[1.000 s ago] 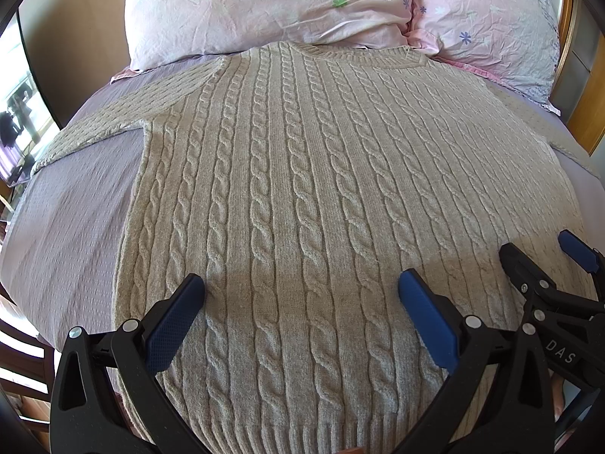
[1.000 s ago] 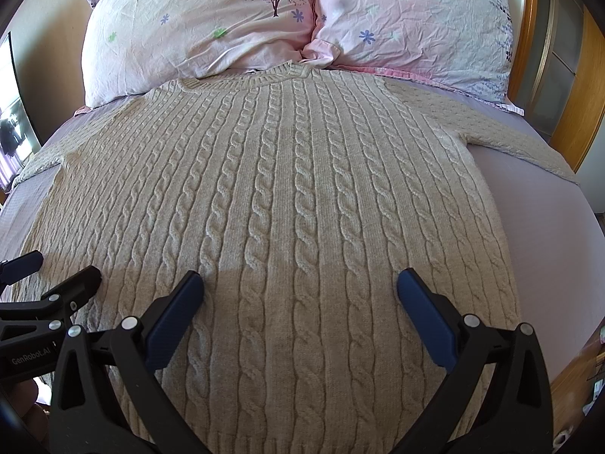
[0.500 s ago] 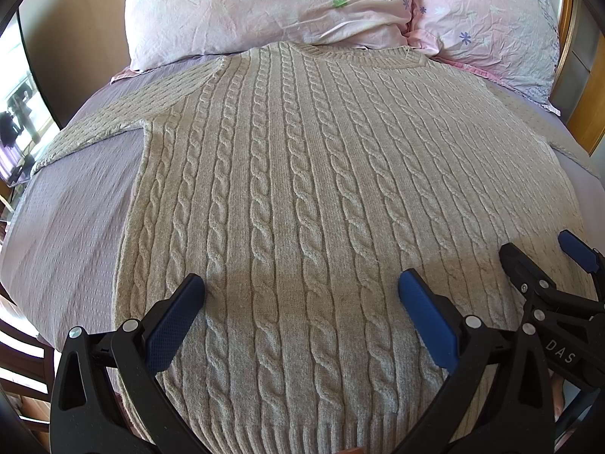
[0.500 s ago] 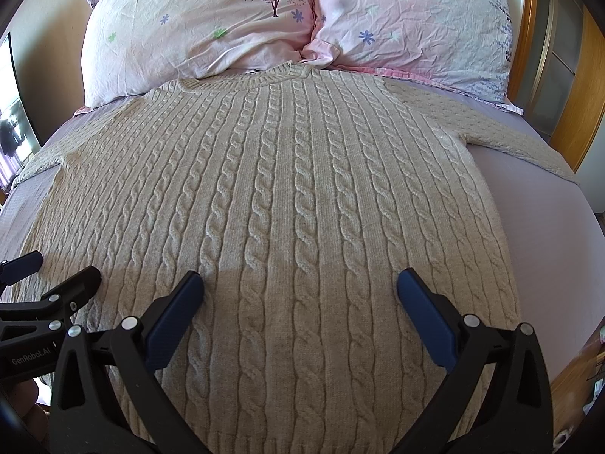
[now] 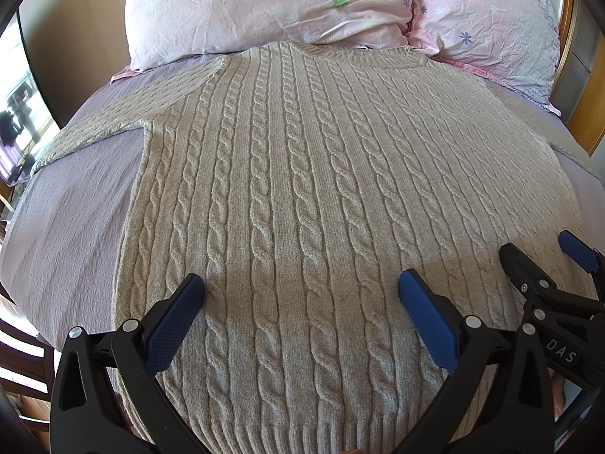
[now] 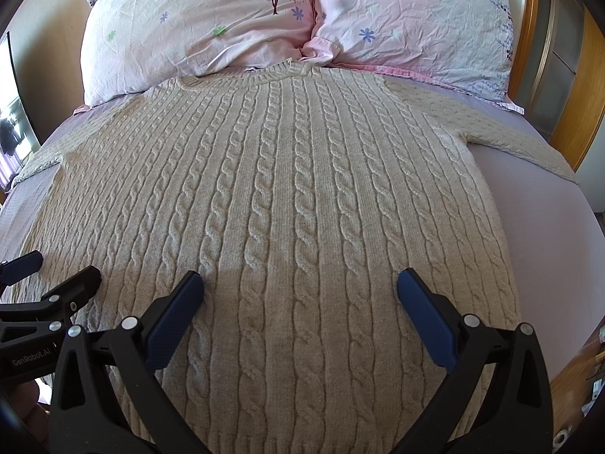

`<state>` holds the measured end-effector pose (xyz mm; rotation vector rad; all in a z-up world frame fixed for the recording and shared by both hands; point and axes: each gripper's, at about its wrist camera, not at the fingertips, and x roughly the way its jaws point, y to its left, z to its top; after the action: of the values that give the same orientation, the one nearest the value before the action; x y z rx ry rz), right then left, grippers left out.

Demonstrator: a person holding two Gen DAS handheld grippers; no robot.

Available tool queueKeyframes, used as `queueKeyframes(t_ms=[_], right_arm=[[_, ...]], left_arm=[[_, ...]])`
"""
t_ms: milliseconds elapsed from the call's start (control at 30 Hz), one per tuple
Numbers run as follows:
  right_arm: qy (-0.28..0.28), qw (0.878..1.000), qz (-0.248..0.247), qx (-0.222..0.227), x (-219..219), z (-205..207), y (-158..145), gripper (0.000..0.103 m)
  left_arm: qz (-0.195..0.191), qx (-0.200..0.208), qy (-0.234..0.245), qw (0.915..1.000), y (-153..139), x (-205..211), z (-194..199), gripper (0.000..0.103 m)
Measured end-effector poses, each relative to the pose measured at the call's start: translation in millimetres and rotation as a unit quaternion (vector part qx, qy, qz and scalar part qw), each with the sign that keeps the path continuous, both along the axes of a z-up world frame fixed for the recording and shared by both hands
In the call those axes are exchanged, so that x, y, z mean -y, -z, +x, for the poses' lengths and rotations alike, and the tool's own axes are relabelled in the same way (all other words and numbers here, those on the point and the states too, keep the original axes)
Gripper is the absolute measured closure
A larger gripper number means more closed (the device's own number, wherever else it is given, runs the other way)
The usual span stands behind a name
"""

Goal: Fold small clothes

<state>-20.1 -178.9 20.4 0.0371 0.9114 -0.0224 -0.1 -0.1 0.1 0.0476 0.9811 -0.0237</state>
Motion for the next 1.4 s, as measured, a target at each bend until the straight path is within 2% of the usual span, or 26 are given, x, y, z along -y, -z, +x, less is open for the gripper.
queueKeyframes(t_ms=[167, 267, 333, 400, 433, 467, 533, 567, 633, 700, 767, 900, 933, 1000, 1033, 1067, 1100, 1133, 1167, 1233, 1300, 1400], right_arm=[[-0.005, 1.0, -0.001, -0.003, 0, 5, 1, 0.002], [-0.04, 0.999, 0.006, 0.023, 3, -3, 3, 0.002], [-0.075, 0.995, 0.059, 0.016, 22, -3, -6, 0.003], [-0.063, 0.984, 0.157, 0.06, 70, -7, -29, 0.004], [-0.033, 0.978, 0.185, 0.094, 101, -8, -43, 0.004], [0.012, 0.973, 0.194, 0.124, 134, -7, -56, 0.004], [0.121, 0.963, 0.186, 0.156, 205, -3, -68, 0.007], [0.176, 0.954, 0.184, 0.161, 241, 1, -69, 0.02], [0.273, 0.928, 0.21, 0.144, 315, 14, -59, 0.038], [0.341, 0.895, 0.262, 0.118, 376, 25, -41, 0.047], [0.386, 0.873, 0.281, 0.096, 418, 36, -25, 0.052], [0.433, 0.844, 0.311, 0.068, 462, 58, 2, 0.052], [0.436, 0.838, 0.319, 0.078, 470, 63, 5, 0.052], [0.447, 0.836, 0.309, 0.074, 479, 71, 6, 0.057], [0.45, 0.836, 0.306, 0.072, 482, 77, 9, 0.066], [0.455, 0.834, 0.305, 0.069, 486, 82, 13, 0.086], [0.457, 0.831, 0.311, 0.069, 490, 85, 16, 0.096], [0.459, 0.829, 0.31, 0.075, 490, 87, 14, 0.096], [0.457, 0.836, 0.29, 0.086, 482, 89, 5, 0.096], [0.41, 0.873, 0.228, 0.134, 446, 99, -31, 0.097], [0.329, 0.907, 0.202, 0.168, 391, 115, -71, 0.097], [0.172, 0.945, 0.181, 0.21, 276, 135, -124, 0.097]], left_arm=[[0.001, -0.004, 0.001, 1.0, 3, 0, 0, 0.001], [0.0, -0.005, 0.007, 1.0, 3, -1, 1, 0.001], [0.0, -0.007, 0.011, 0.9999, 1, 0, 2, 0.001], [0.003, -0.007, 0.022, 0.9997, -1, 0, 1, 0.001], [0.003, -0.004, 0.026, 0.9996, -2, 0, 1, 0.001], [-0.001, 0.001, 0.031, 0.9995, -2, -1, 0, 0.001], [-0.017, 0.025, 0.037, 0.9988, -5, -6, -1, 0.001], [-0.028, 0.043, 0.04, 0.9979, -9, -9, -1, 0.001], [-0.051, 0.081, 0.045, 0.9944, -18, -18, -1, 0.001], [-0.081, 0.107, 0.053, 0.9895, -27, -27, 3, 0.001], [-0.107, 0.121, 0.049, 0.9856, -36, -38, 11, 0.001], [-0.129, 0.137, 0.014, 0.982, -47, -64, 29, 0.001], [-0.127, 0.141, 0.003, 0.9819, -49, -70, 32, 0.001], [-0.117, 0.148, -0.011, 0.9819, -53, -84, 38, 0.001], [-0.107, 0.151, -0.018, 0.9826, -54, -90, 41, 0.001], [-0.098, 0.151, -0.023, 0.9834, -55, -97, 43, 0.001], [-0.092, 0.153, -0.029, 0.9836, -56, -105, 45, 0.001], [-0.087, 0.156, -0.04, 0.9831, -57, -114, 45, 0.001], [-0.081, 0.161, -0.055, 0.9821, -58, -126, 45, 0.001], [-0.068, 0.168, -0.085, 0.9797, -61, -149, 46, 0.001], [-0.072, 0.174, -0.113, 0.9757, -62, -175, 49, 0.001], [-0.127, 0.177, -0.162, 0.9625, -59, -222, 57, 0.001]])
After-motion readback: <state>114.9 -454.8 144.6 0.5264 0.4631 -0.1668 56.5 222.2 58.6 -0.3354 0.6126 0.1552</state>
